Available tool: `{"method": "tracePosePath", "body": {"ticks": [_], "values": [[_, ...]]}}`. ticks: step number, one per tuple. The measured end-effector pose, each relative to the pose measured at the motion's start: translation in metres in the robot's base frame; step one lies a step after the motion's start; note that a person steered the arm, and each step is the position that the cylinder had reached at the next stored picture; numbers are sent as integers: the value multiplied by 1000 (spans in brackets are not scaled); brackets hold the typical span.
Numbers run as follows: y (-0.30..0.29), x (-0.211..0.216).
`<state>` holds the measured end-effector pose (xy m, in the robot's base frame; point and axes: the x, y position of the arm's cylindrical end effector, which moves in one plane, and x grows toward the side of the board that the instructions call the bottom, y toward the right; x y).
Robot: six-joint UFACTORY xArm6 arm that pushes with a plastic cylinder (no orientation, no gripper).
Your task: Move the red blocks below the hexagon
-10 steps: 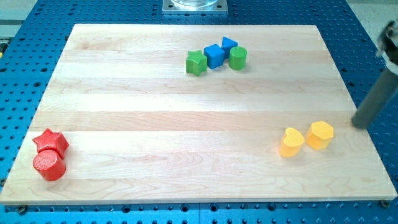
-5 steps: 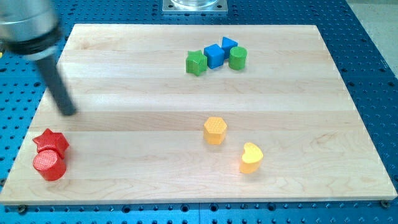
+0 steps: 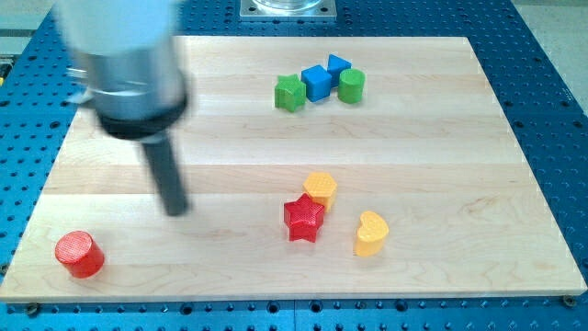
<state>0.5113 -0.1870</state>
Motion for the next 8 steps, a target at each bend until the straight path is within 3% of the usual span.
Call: {"method": "tracePosePath", "body": {"ticks": [1, 2, 3, 4, 5, 6, 7, 8], "values": [[-110, 25], [-109, 87], [-27, 97], [35, 53], [-52, 46], [-1, 14], [129, 14], [71, 18]]}}
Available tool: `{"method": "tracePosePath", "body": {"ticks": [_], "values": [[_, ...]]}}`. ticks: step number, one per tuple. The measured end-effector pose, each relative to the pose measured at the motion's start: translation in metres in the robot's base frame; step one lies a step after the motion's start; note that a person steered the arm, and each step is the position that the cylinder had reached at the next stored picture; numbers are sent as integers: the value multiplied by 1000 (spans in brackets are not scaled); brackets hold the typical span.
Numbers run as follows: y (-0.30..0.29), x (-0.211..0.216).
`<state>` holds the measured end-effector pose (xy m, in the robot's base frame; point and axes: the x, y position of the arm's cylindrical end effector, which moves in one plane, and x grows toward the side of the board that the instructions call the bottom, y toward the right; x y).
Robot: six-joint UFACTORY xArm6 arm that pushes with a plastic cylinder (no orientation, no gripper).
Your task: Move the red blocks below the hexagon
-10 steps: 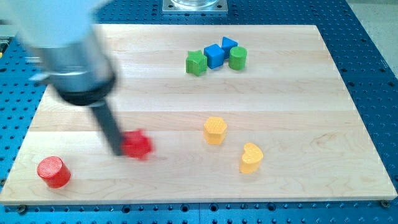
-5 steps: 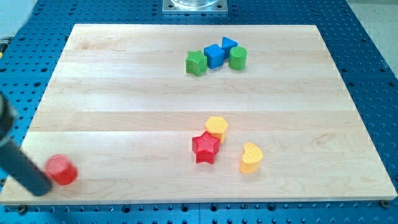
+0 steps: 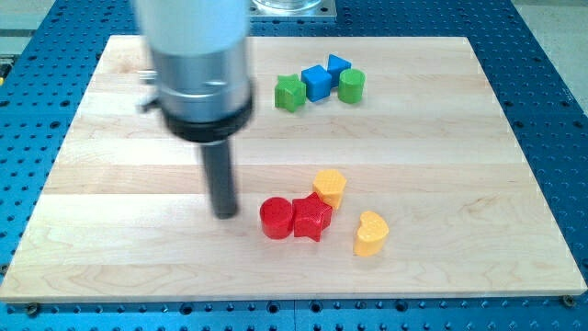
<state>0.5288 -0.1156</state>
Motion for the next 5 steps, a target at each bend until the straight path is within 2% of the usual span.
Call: {"method": "tracePosePath", "body": {"ticks": [1, 2, 4, 5], "values": [[-3, 59], [47, 90], [215, 88], [168, 53]]}}
